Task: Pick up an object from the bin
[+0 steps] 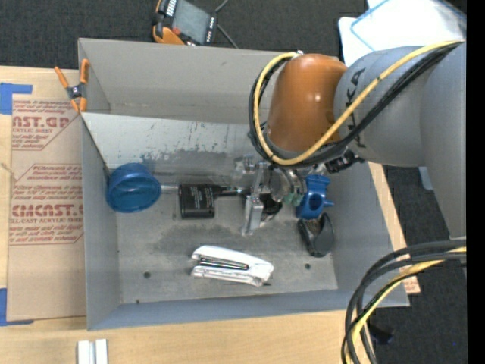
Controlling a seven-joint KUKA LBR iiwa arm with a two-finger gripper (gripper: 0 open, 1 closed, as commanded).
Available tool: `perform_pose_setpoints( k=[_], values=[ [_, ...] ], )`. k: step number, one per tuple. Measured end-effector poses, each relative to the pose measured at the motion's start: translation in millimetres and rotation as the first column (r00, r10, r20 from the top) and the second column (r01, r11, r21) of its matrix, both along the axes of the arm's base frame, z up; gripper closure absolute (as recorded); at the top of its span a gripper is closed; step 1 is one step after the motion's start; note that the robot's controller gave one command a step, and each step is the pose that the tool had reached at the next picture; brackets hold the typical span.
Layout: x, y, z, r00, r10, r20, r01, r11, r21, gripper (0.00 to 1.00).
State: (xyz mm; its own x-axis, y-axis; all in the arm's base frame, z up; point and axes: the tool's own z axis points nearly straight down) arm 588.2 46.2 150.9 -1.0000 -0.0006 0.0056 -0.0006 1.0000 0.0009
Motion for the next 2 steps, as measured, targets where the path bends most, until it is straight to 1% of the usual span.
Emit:
perform_pose_setpoints(
  k=[1,2],
  values=[
    [1.6,0,5,1.000,-0.001,0.007,0.001,1.000,0.000,0.00],
    [-76.1,-5,-79,1.000,-0.029,0.001,0.029,1.000,0.002,0.00]
  ],
)
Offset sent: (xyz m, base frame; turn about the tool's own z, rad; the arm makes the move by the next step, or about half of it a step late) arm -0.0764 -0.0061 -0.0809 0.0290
